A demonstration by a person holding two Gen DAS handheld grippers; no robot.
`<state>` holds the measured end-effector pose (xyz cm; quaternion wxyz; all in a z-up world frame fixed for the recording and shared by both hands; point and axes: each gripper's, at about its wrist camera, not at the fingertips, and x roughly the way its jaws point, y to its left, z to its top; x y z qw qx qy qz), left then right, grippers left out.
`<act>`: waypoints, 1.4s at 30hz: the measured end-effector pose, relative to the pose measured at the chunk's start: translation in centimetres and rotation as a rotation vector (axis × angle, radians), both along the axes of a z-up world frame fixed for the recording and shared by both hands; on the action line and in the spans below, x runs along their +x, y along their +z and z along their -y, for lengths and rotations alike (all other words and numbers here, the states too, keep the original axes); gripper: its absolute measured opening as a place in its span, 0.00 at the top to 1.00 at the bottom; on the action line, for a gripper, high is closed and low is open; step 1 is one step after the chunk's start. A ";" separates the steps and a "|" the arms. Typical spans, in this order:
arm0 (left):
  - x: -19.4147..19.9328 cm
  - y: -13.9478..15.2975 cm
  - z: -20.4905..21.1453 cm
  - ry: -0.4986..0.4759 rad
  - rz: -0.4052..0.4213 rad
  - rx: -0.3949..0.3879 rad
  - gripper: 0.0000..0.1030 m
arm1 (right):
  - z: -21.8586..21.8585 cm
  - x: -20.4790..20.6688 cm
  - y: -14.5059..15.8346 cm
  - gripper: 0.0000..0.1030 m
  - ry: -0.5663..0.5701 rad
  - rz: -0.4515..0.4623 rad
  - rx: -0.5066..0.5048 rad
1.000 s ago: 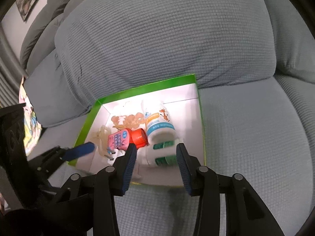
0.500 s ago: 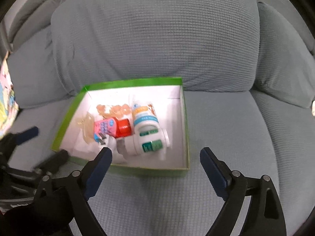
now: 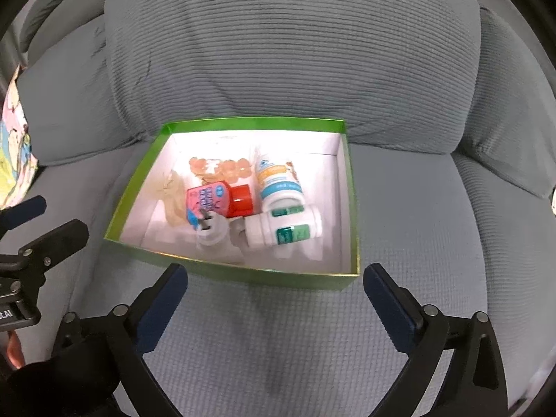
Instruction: Organize rigid objects
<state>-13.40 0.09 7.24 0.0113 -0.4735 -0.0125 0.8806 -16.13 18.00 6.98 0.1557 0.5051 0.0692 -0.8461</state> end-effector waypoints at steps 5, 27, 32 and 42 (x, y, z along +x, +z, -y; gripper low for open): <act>0.2 0.4 0.2 0.003 0.025 0.021 0.01 | 0.4 0.0 0.3 0.01 0.001 0.014 0.010; -1.3 0.2 0.3 0.020 0.033 0.043 0.01 | 1.2 -0.9 -0.6 0.01 0.009 0.026 0.028; -2.0 -0.1 -0.1 0.009 0.040 0.031 0.01 | 1.2 -1.4 -0.9 0.01 0.008 0.032 0.022; -2.9 -0.1 -0.8 -0.005 0.054 0.039 0.01 | 0.8 -1.9 -1.5 0.01 0.006 0.037 0.019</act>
